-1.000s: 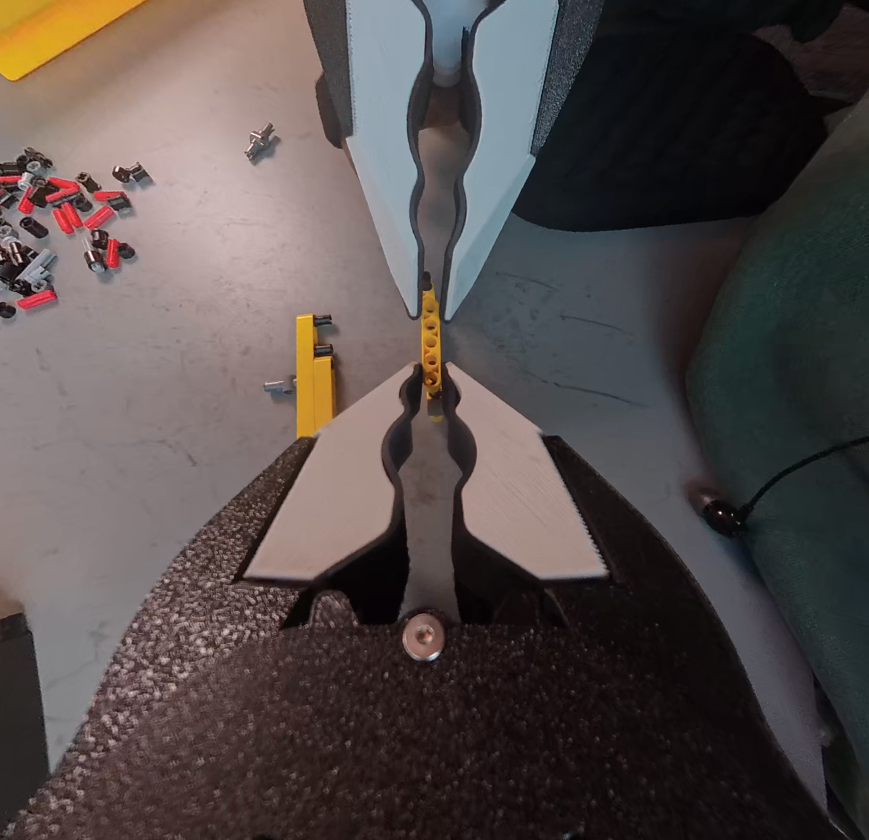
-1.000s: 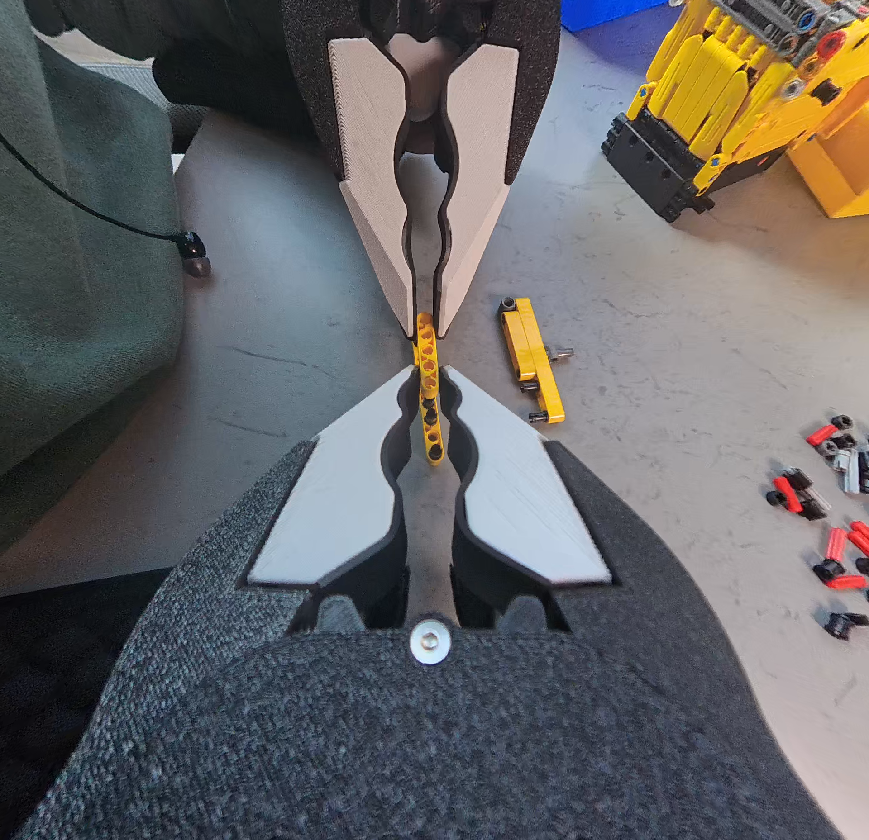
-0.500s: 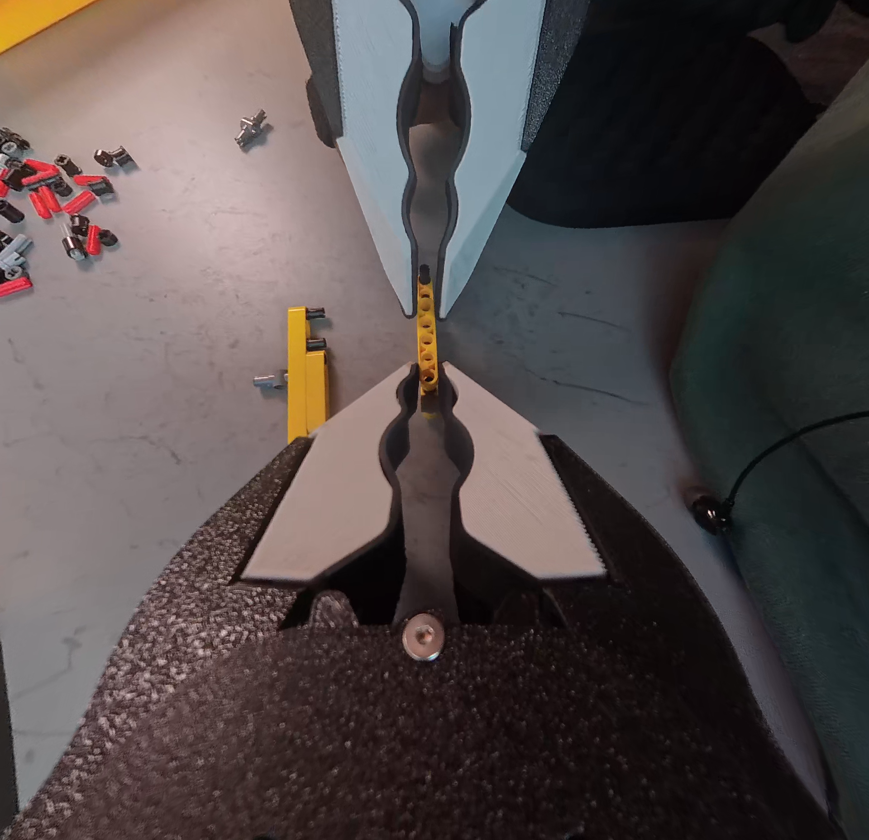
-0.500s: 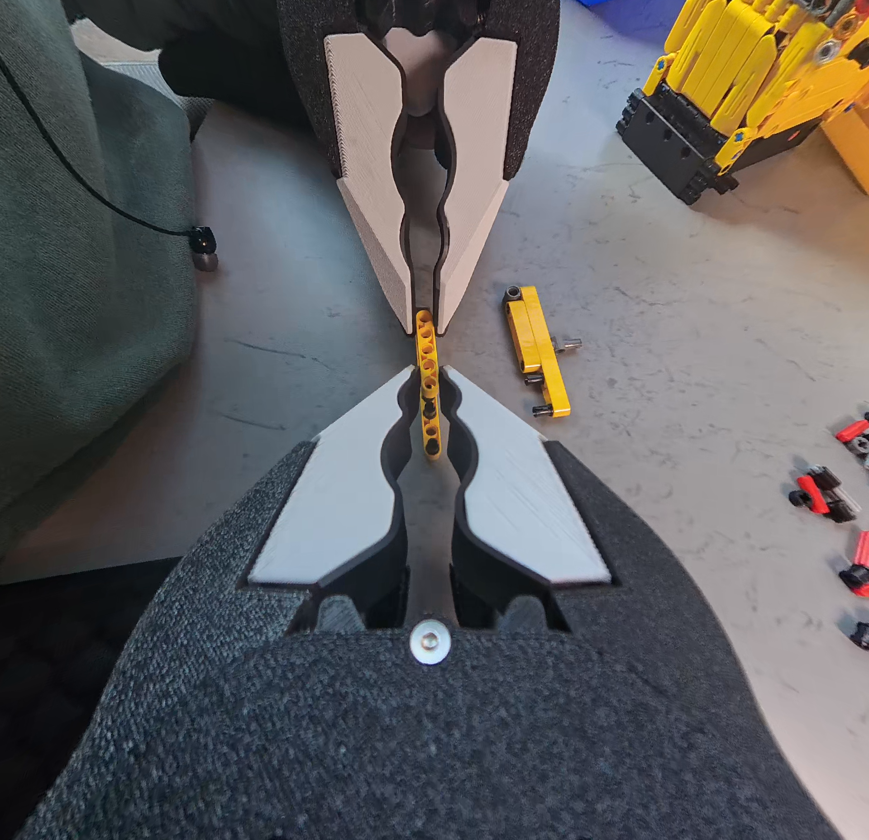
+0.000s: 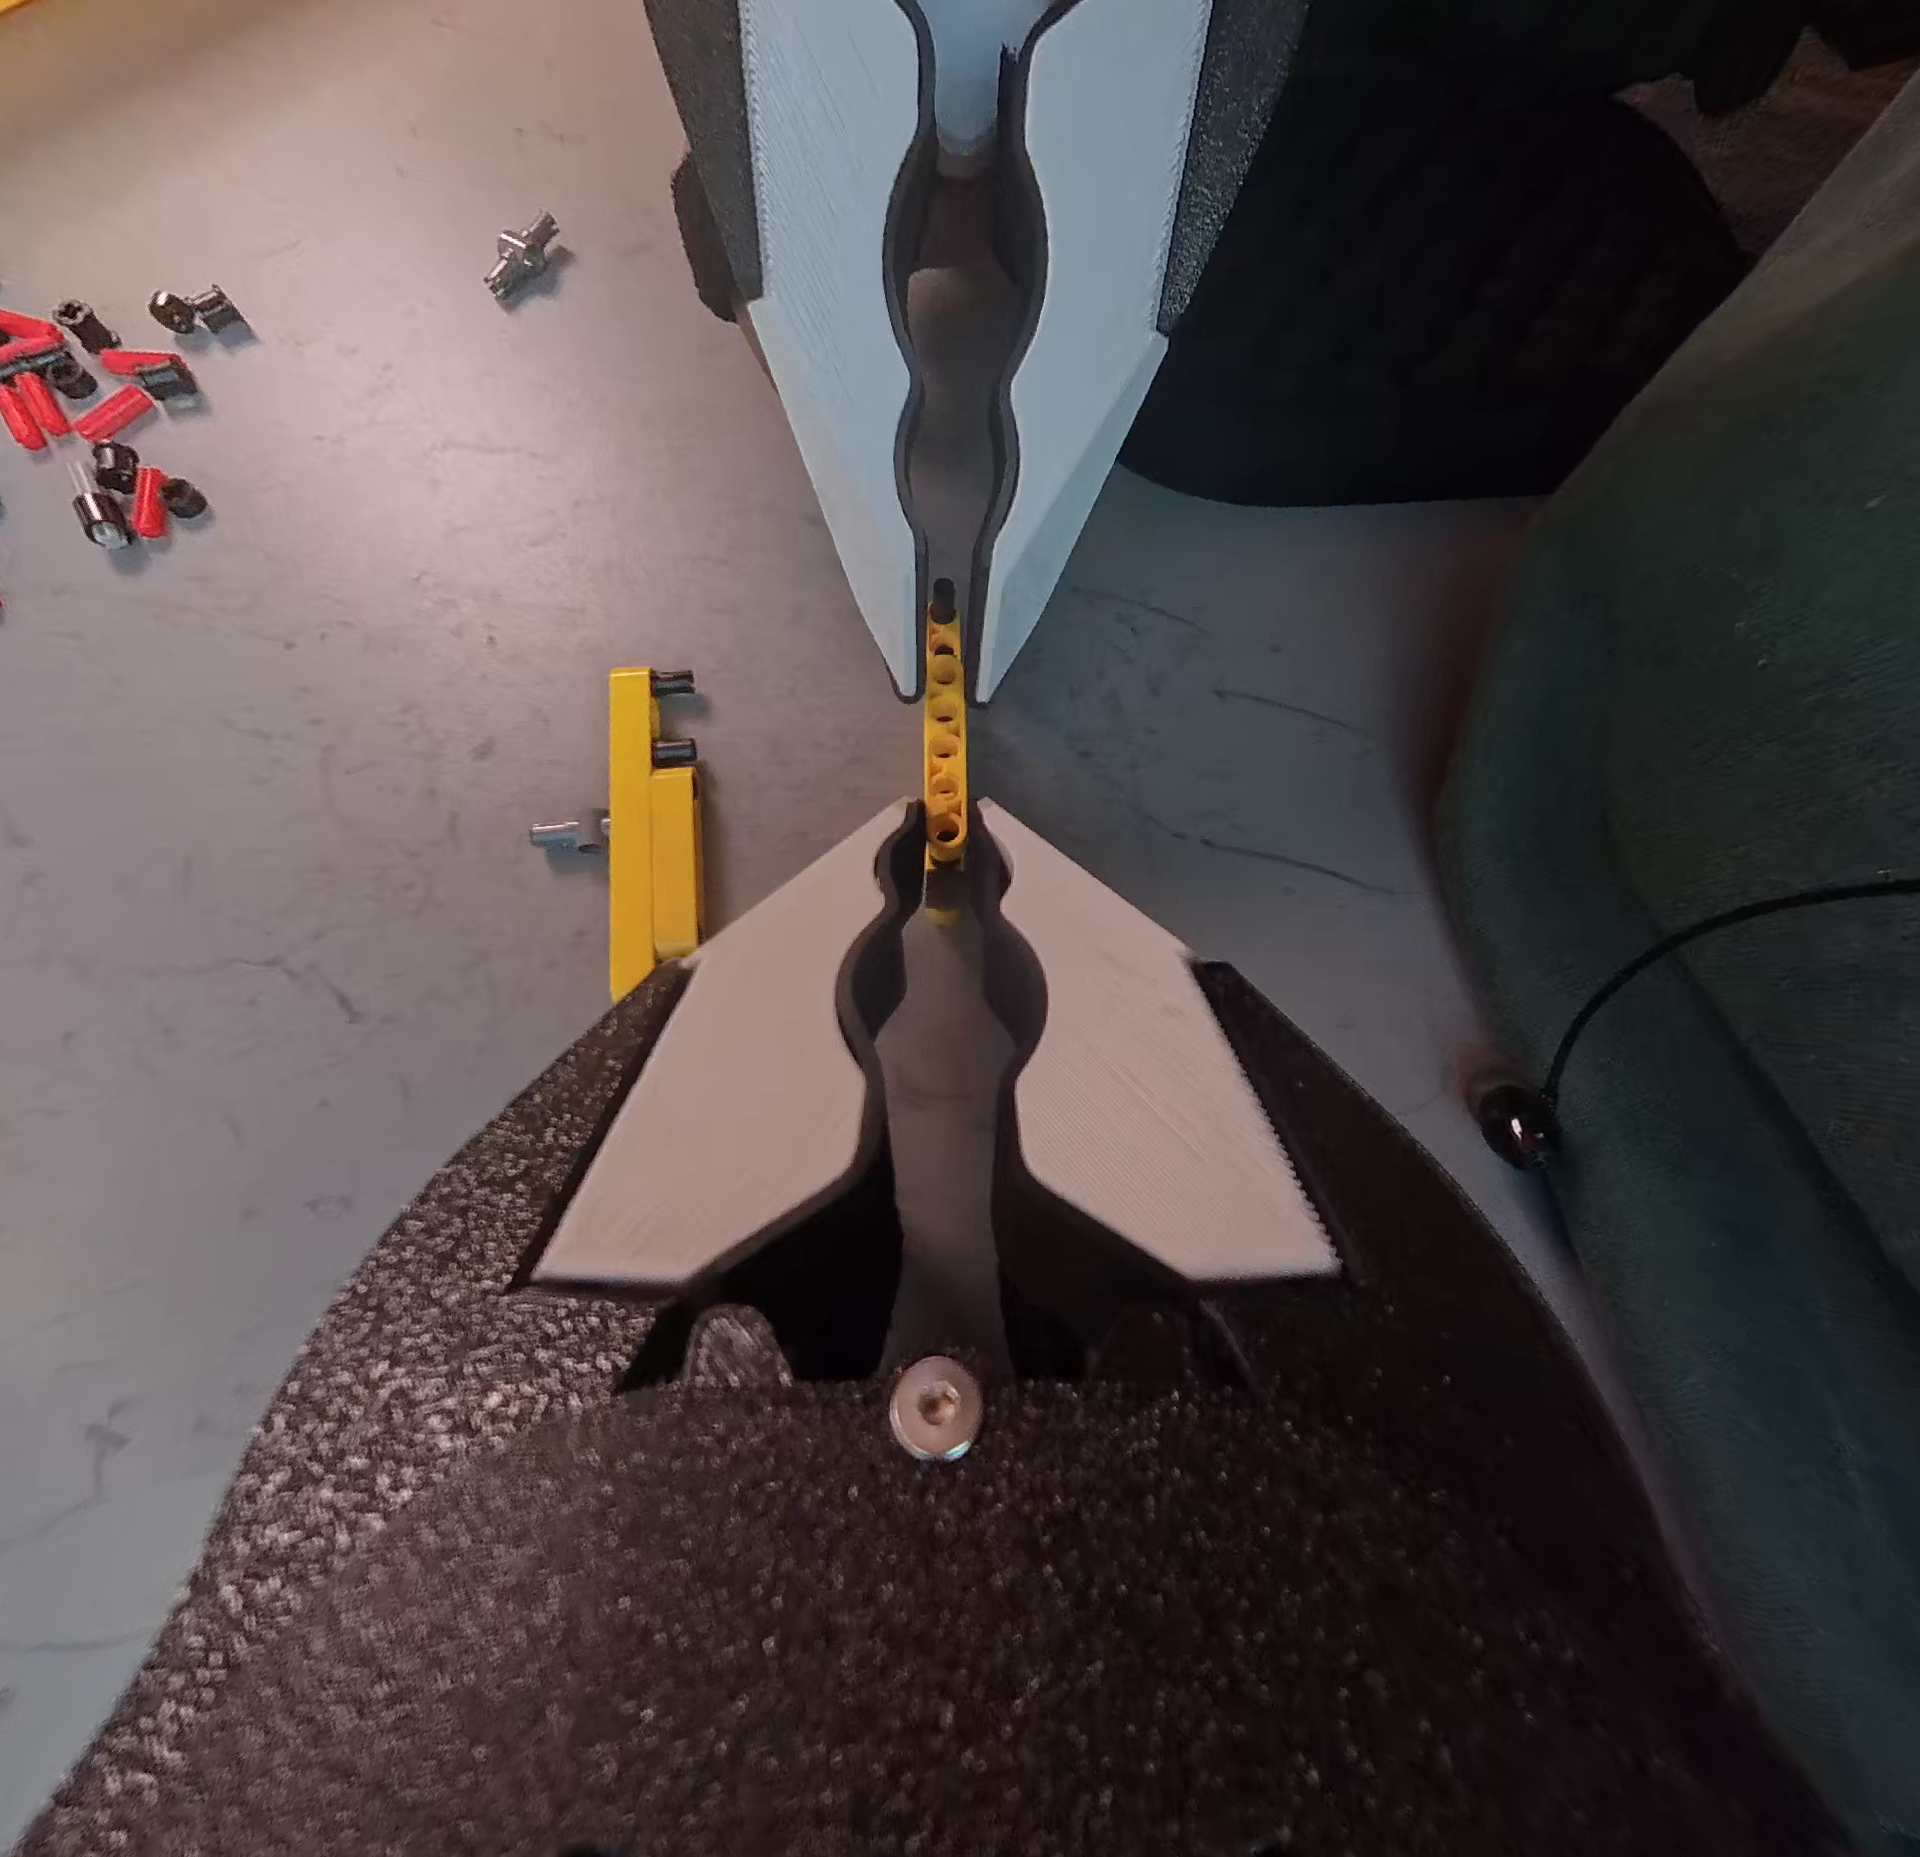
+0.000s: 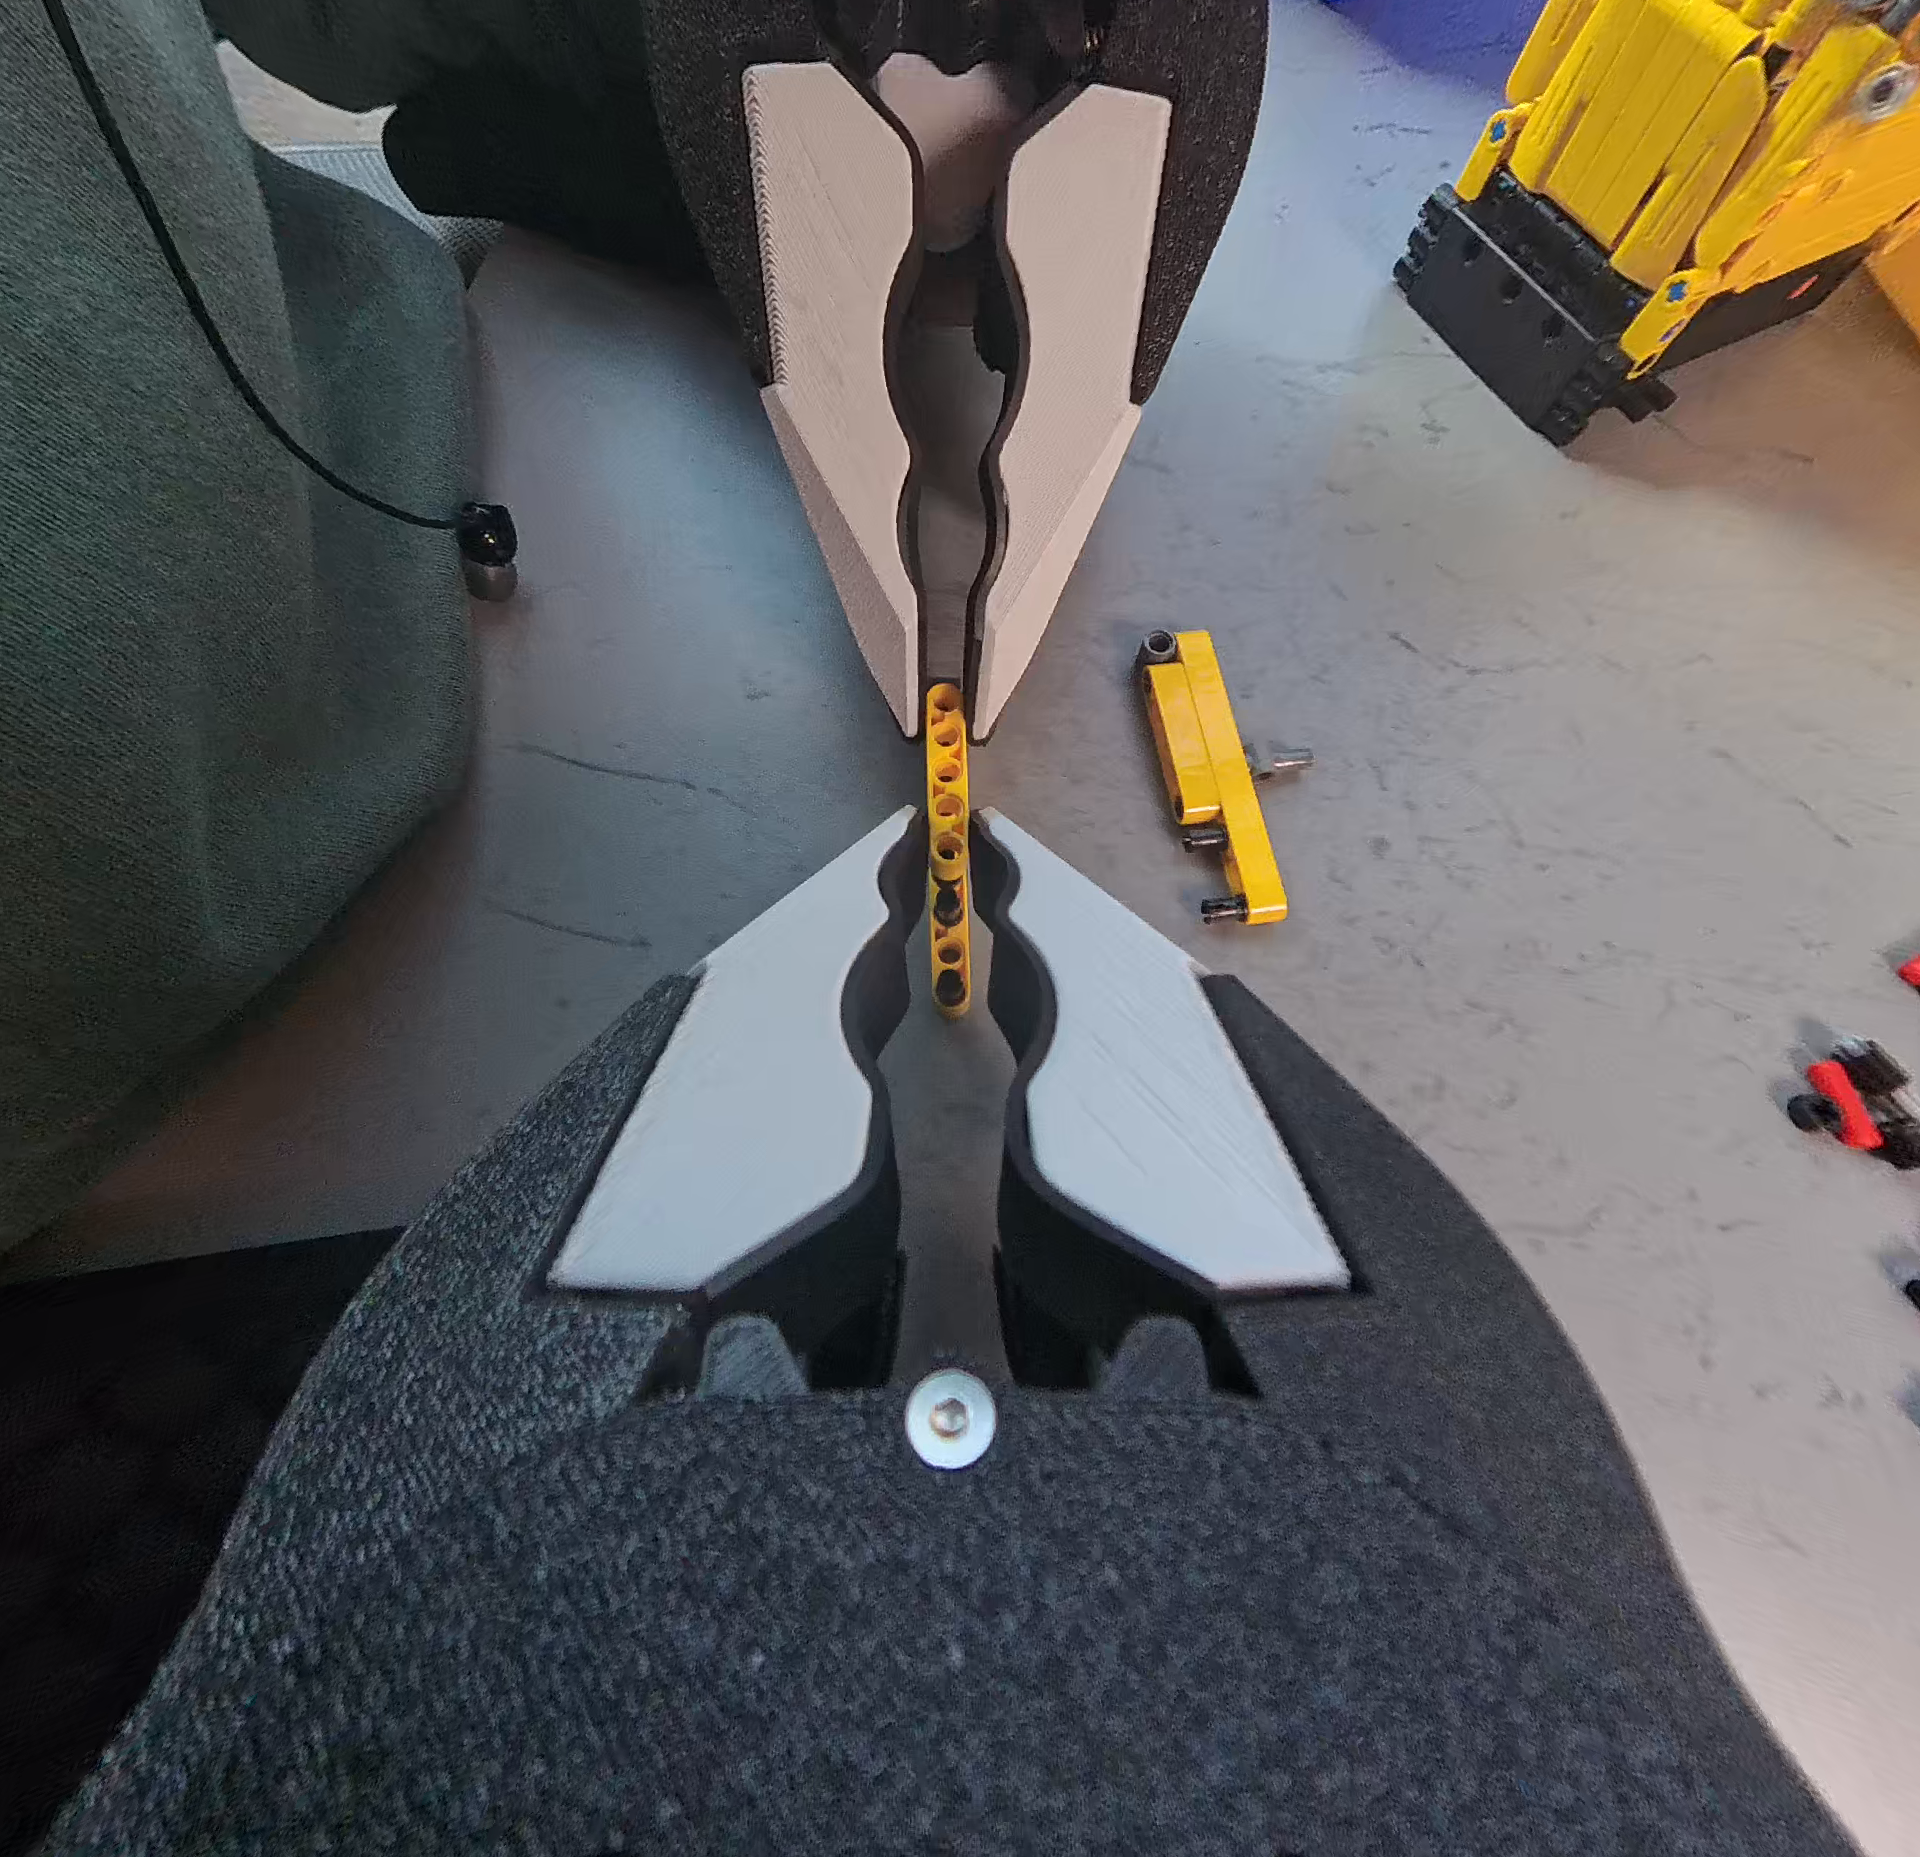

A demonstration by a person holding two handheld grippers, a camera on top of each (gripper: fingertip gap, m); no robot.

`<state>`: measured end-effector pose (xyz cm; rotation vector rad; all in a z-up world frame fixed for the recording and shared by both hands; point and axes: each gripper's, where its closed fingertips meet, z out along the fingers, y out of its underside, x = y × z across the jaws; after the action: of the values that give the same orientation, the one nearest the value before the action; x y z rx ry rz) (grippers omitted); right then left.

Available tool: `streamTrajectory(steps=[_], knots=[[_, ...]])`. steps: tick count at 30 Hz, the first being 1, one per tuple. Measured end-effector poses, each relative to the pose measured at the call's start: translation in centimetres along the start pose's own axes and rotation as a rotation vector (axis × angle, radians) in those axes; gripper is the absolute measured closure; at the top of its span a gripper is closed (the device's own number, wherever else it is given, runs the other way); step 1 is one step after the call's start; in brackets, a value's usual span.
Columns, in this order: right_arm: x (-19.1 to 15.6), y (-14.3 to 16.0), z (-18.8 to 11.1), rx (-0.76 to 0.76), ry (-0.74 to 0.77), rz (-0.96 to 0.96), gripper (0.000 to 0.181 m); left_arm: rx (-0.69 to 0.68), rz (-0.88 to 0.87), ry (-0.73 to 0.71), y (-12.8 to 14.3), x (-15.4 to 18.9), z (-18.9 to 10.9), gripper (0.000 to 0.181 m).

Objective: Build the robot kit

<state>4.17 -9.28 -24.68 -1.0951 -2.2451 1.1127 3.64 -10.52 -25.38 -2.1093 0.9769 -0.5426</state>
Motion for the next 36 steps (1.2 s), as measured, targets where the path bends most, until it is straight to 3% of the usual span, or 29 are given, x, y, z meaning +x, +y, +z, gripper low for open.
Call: streamTrajectory(steps=[17, 27, 36], knots=[[-0.47, 0.02, -0.03, -0.010, -0.013, 0.002, 0.174, -0.011, 0.081, -0.029, 0.08, 0.23, 0.04, 0.174], [-0.35, 0.03, -0.03, -0.008, -0.033, 0.086, 0.174, 0.027, -0.049, 0.061, -0.07, 0.23, 0.00, 0.174], [-0.41, 0.08, 0.00, -0.036, 0.003, 0.039, 0.174, 0.024, 0.042, 0.001, 0.05, 0.18, 0.05, 0.174]])
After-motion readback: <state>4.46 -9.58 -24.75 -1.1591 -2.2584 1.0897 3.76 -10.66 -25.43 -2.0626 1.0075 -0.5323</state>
